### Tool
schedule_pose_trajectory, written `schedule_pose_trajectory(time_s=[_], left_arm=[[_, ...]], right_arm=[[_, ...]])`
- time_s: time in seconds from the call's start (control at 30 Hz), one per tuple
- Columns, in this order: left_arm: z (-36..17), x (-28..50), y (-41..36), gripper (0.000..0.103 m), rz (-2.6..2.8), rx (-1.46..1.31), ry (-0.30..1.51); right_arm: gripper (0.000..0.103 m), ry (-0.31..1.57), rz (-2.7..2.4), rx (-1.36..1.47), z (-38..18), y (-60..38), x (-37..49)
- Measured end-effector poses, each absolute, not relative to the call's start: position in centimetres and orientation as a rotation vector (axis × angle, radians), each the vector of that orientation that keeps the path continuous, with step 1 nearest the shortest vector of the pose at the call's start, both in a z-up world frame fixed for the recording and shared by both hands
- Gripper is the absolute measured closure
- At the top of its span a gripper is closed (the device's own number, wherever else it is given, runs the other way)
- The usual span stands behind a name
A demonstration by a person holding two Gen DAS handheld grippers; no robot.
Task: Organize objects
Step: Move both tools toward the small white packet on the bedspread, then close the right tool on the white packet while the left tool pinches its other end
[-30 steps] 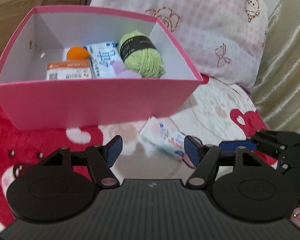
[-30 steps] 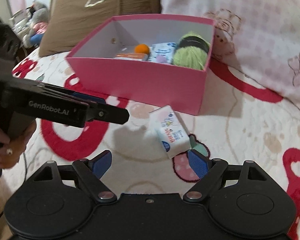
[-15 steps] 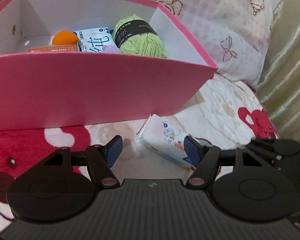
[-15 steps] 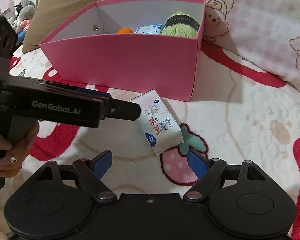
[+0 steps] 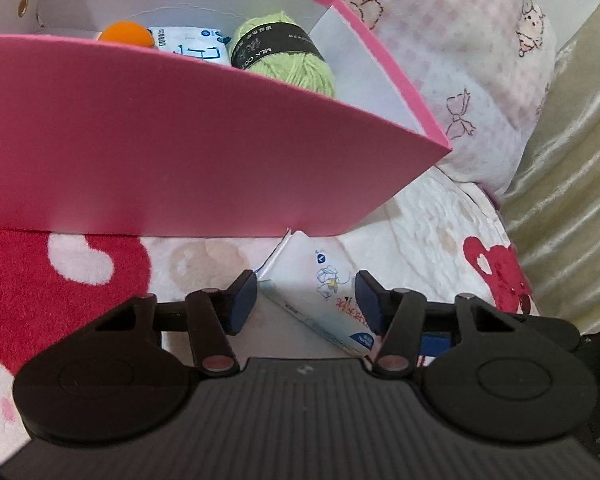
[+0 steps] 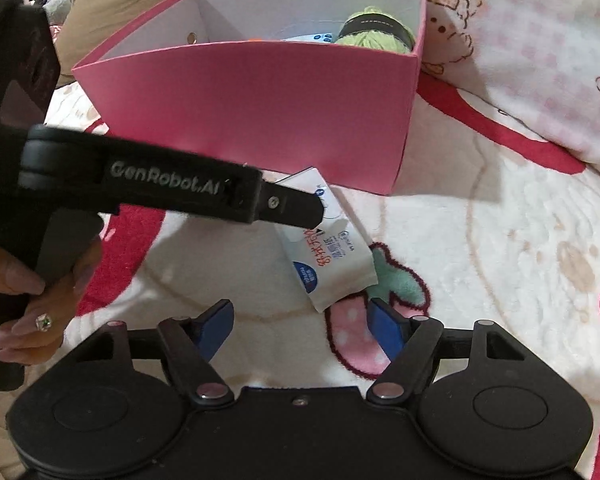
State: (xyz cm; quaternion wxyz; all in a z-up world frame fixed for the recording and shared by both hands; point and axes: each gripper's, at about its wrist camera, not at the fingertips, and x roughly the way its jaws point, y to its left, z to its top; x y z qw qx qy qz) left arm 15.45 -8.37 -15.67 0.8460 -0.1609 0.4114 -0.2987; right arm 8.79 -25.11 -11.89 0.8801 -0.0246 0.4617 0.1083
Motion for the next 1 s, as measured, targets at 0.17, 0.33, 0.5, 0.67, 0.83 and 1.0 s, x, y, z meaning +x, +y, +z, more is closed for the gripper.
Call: schedule_pose_trajectory(time_s=[0.17, 0.33, 0.5, 0.67, 0.83, 1.0], left_arm=[[-15.3, 15.4, -8.2, 0.061, -0.663, -0.328, 0.869], [-14.5, 15.5, -8.7, 0.061, -0.681, -0.283, 0.919], [-13.7, 14.6, -9.2, 0.061, -0.779, -0.282, 0.923], [-13.1, 13.7, -9.8, 0.061, -0.762, -0.202, 0.890], [-13.8, 15.0, -8.6, 0.058, -0.679, -0.219, 0.874], [-14.6, 16.0, -7.7, 0.053, -0.606, -0.187, 0.857]], right_arm=[[0.032, 0.954, 0.223, -0.070, -12.0, -24.6, 9.0], [0.032, 0.954, 0.214, -0.080, -12.0, -24.4, 9.1], [0.032, 0.948, 0.220, -0.079, -11.9, -24.1, 9.1], [0.032, 0.950, 0.231, -0.150, -12.0, -22.6, 9.2], [0.032, 0.944, 0.204, -0.132, -11.9, -22.8, 8.9], [0.032, 0.919, 0.183, -0.132, -11.4, -23.0, 8.6]])
